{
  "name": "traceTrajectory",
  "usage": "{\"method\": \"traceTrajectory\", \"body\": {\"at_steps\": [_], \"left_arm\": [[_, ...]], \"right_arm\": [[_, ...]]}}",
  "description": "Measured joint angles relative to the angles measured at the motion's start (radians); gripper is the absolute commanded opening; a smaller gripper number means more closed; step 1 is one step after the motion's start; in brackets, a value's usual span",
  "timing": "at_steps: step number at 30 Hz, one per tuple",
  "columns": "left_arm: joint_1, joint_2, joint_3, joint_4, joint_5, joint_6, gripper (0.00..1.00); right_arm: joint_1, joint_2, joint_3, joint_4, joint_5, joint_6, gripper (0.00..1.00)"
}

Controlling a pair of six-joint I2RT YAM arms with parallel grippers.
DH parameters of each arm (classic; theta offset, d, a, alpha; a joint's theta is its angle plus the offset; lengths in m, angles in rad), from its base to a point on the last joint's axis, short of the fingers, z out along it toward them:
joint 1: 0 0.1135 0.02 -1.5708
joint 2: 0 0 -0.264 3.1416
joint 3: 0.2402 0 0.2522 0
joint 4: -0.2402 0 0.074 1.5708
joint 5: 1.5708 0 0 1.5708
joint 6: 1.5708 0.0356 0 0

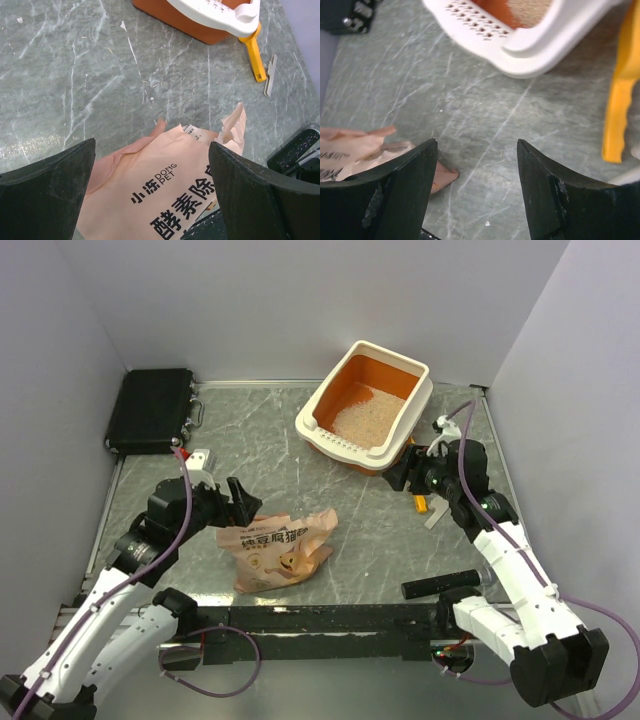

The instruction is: Fill the litter box with clean litter

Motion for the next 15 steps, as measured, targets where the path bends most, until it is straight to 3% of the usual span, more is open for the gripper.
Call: {"method": "traceTrajectory", "body": {"at_steps": [15], "left_arm": [[0.0, 0.081, 0.0, -0.005, -0.042, -0.045, 0.97]], "right_arm": [[0.133, 0.175, 0.037, 0.031, -0.24, -0.142, 0.82]]}}
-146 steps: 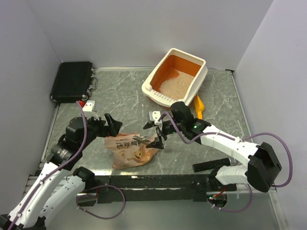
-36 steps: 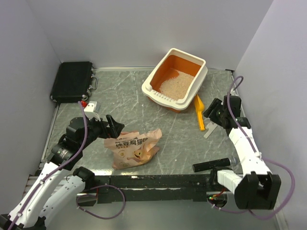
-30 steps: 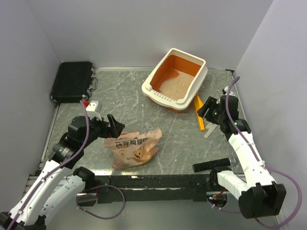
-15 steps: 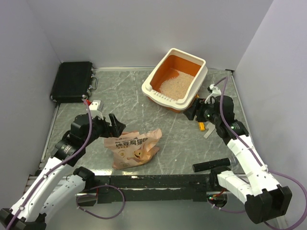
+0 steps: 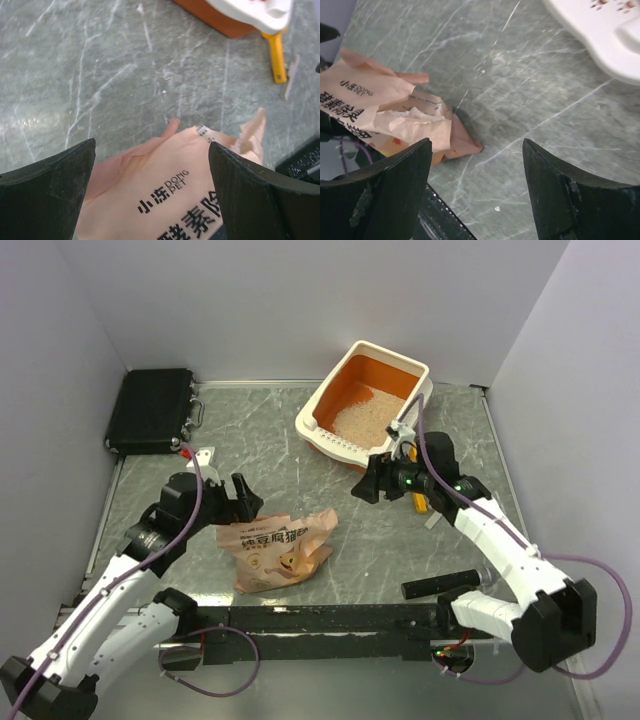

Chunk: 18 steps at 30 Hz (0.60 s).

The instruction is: Fill the litter box with clean litter

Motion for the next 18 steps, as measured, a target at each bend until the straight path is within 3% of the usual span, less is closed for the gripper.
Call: {"method": "traceTrajectory", "body": {"at_steps": [7, 18], "left_arm": [[0.002, 0.127, 0.06, -0.128, -0.124, -0.143, 0.97], [0.108, 0.162, 0.165, -0.347, -0.162, -0.339, 0.97]], "right_arm": [[0.034, 0.169, -0.037, 0.124, -0.101, 0.081, 0.84], [0.046, 0.201, -0.061, 0.212, -0.106, 0.124, 0.85]]}}
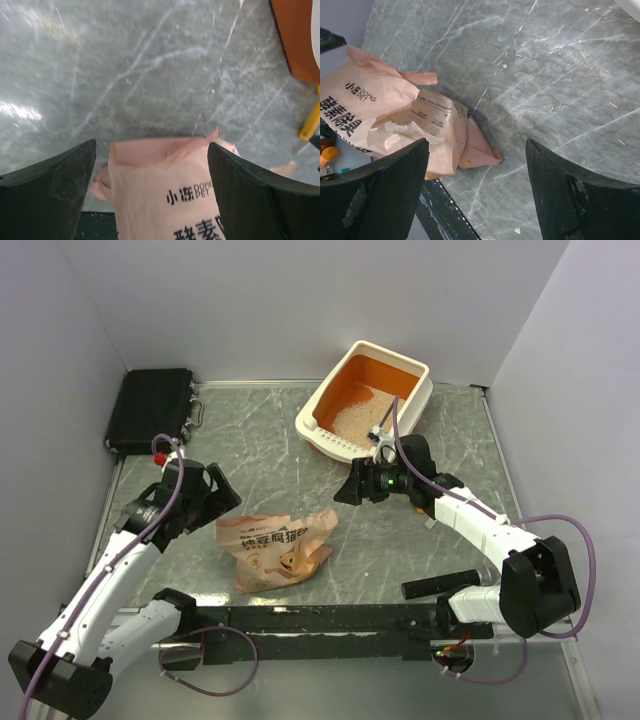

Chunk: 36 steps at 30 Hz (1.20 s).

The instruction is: Fill the litter box with clean litter

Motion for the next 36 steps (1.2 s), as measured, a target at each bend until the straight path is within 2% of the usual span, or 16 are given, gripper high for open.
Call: {"method": "traceTrajectory", "body": {"at_steps": [7, 13, 17, 20, 21, 23, 24, 36], "left_arm": [[0.003, -0.079, -0.128, -0.015, 0.153, -0.084, 0.97], [0.004, -0.083, -0.238, 0.093, 0.329, -0.126, 0.97], [0.006, -0.081, -0.242, 0.147, 0.362, -0.126, 0.99], [0.006, -0.082, -0.242, 0.166, 0.363, -0.119, 0.84], [0.006, -0.084, -0.242, 0.183, 0.364, -0.109, 0.66], [0.006, -0.093, -0.242, 0.208, 0.366, -0.103, 0.4], [0.006, -0.103, -0.242, 0.224, 0.369, -0.098, 0.02], [0.006, -0.26, -0.272, 0.409, 0.452, 0.023, 0.01]], "right_arm": [[0.0, 0.0, 0.0, 0.01, 0.005, -0.01, 0.85], [0.0, -0.007, -0.024, 0.031, 0.005, -0.019, 0.85], [0.0, -0.042, -0.085, 0.044, 0.005, -0.019, 0.85], [0.0, -0.058, -0.126, 0.055, 0.005, -0.018, 0.85], [0.0, -0.061, -0.138, 0.058, 0.005, -0.016, 0.85], [0.0, -0.064, -0.157, 0.069, 0.005, -0.012, 0.85], [0.0, -0.065, -0.167, 0.076, 0.005, -0.01, 0.85], [0.0, -0.111, -0.199, 0.093, 0.003, -0.014, 0.85]]}}
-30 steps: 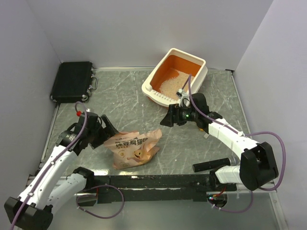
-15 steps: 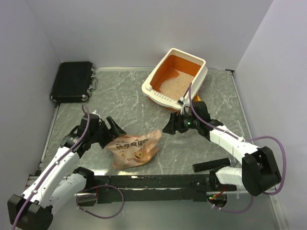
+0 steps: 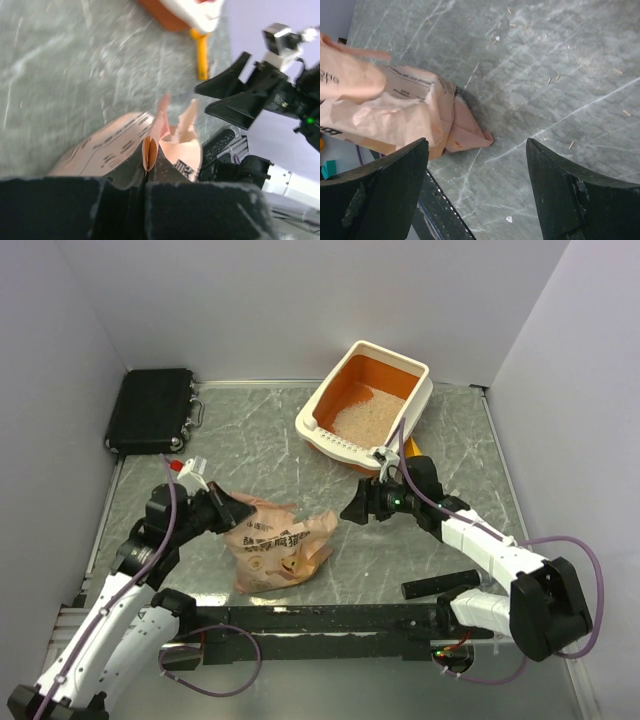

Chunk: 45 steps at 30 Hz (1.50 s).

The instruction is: Fill the litter box with clean litter

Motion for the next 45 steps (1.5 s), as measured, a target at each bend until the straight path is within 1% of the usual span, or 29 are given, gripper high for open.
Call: {"method": "traceTrajectory", "body": {"at_steps": [3, 5, 10, 11, 12, 16, 21, 25, 27, 32, 37, 43, 44, 45], "left_arm": [[0.0, -0.051, -0.006, 0.064, 0.015, 0.048, 0.01], [0.0, -0.093, -0.037, 0.143, 0.037, 0.071, 0.01], [0.001, -0.163, -0.172, 0.408, 0.117, 0.087, 0.01], [0.001, -0.162, -0.182, 0.435, 0.129, 0.087, 0.01], [0.001, -0.154, -0.201, 0.505, 0.16, 0.087, 0.01], [0.002, -0.135, -0.226, 0.62, 0.236, 0.083, 0.01], [0.002, -0.134, -0.26, 0.732, 0.314, 0.069, 0.01], [0.002, -0.14, -0.294, 0.812, 0.353, 0.041, 0.01], [0.002, -0.149, -0.304, 0.832, 0.362, 0.031, 0.01], [0.002, -0.168, -0.313, 0.847, 0.377, 0.024, 0.01], [0.002, -0.169, -0.318, 0.863, 0.388, 0.022, 0.01], [0.002, -0.182, -0.318, 0.862, 0.391, 0.022, 0.01], [0.002, -0.185, -0.318, 0.861, 0.391, 0.022, 0.01], [0.002, -0.187, -0.319, 0.861, 0.391, 0.022, 0.01]], "right_arm": [[0.0, -0.04, 0.002, 0.002, 0.002, -0.024, 0.85], [0.0, -0.06, 0.003, 0.021, -0.002, -0.04, 0.86], [0.0, -0.077, 0.005, 0.138, -0.075, -0.124, 0.86], [0.0, -0.077, 0.007, 0.147, -0.087, -0.142, 0.86], [0.001, -0.076, 0.012, 0.158, -0.108, -0.169, 0.86], [0.007, -0.074, 0.068, 0.196, -0.21, -0.305, 0.88], [0.028, -0.072, 0.186, 0.2, -0.349, -0.494, 0.91], [0.05, -0.021, 0.357, 0.124, -0.483, -0.639, 0.91], [0.074, 0.018, 0.432, 0.067, -0.513, -0.699, 0.91], [0.163, 0.136, 0.577, -0.116, -0.547, -0.838, 0.91], [0.257, 0.247, 0.635, -0.254, -0.544, -0.92, 0.91], [0.335, 0.334, 0.64, -0.34, -0.526, -0.95, 0.82], [0.344, 0.341, 0.64, -0.347, -0.518, -0.951, 0.7], [0.353, 0.346, 0.639, -0.351, -0.506, -0.951, 0.49]]}}
